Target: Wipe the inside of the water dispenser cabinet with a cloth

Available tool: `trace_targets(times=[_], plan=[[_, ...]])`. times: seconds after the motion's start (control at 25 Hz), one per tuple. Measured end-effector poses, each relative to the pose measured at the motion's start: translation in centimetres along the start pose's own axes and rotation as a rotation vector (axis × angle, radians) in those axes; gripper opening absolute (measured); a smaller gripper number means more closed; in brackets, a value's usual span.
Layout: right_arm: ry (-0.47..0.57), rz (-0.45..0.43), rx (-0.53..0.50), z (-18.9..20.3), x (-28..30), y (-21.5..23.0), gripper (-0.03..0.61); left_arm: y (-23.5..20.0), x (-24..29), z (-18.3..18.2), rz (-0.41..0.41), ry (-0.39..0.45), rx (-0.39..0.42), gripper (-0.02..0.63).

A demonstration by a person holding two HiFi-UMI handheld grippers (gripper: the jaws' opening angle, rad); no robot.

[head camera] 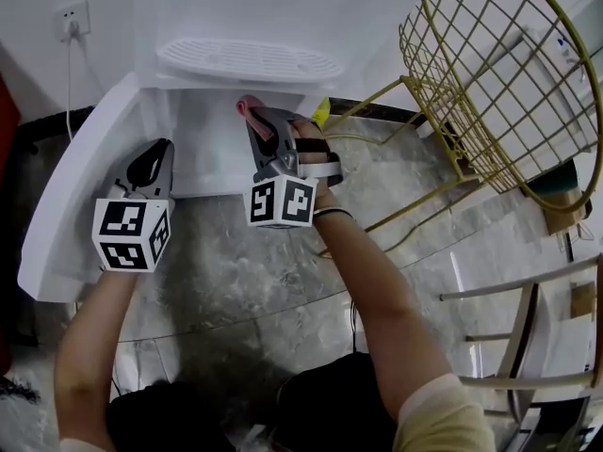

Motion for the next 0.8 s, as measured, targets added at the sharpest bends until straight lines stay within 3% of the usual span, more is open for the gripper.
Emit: trace_targets(times=[0.24,0.4,0.8], plan=[[-0.095,0.125,-0.171,1.4,0.5,1.0,0.029,-0.6,0.2,0.1,0.0,0.021,-0.034,0.018],[-0.218,0.207,-0.279,3.1,0.7,1.9,0.029,-0.6,0.4,0.3,0.008,0.026,-0.042,0.018],[-0.36,0.086,-0.264,6.3,2.4,-1.1,0.029,-0.4,0.7,1.7,0.023,0.021,-0.107,0.018]])
Point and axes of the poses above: the fingertips, and each gripper's own axes: x forward along the fingers, y to its right, z out of its underside, the point moved 1 cm from there along -x, backward along the fingers, and after that the axes turned 12 degrees about -x, right-handed, at the moved point
